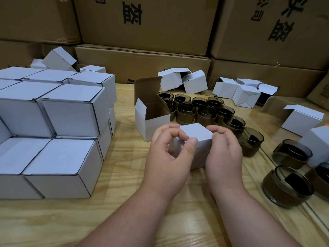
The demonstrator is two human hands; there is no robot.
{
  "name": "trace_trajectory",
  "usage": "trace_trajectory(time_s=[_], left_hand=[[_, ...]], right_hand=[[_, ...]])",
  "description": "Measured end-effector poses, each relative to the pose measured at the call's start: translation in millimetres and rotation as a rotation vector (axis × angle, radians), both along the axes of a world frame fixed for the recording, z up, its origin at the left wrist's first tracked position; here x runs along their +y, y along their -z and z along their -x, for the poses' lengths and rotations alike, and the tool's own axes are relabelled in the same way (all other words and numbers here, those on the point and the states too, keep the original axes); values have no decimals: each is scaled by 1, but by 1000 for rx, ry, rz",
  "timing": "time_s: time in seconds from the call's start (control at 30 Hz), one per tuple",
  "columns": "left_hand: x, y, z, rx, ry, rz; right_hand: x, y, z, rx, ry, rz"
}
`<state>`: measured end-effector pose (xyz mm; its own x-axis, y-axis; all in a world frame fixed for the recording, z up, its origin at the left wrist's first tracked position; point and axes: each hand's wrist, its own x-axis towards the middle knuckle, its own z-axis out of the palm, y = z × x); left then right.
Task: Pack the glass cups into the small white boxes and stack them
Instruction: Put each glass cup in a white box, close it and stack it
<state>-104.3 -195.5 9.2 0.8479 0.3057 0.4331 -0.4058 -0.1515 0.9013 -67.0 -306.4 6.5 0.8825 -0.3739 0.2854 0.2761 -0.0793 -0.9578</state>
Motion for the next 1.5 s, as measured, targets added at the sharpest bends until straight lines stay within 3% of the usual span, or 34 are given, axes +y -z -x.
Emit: trace_trajectory(time_s=[0.2, 0.43, 1.0, 1.23, 1.5], left_hand=[[1, 3, -5, -22, 7, 69], [1, 6, -5, 78, 62, 145], [0, 7, -6, 132, 49, 77], [-2, 8, -6, 143, 9, 89], [-3, 10, -9, 154, -20, 33]], right_hand=[[1, 0, 0, -22, -38, -27], [8, -1, 5, 23, -109, 36], [-2, 10, -10, -33, -13, 31], [4, 9, -2, 25, -143, 37], [-3, 10, -10, 10, -68, 16]])
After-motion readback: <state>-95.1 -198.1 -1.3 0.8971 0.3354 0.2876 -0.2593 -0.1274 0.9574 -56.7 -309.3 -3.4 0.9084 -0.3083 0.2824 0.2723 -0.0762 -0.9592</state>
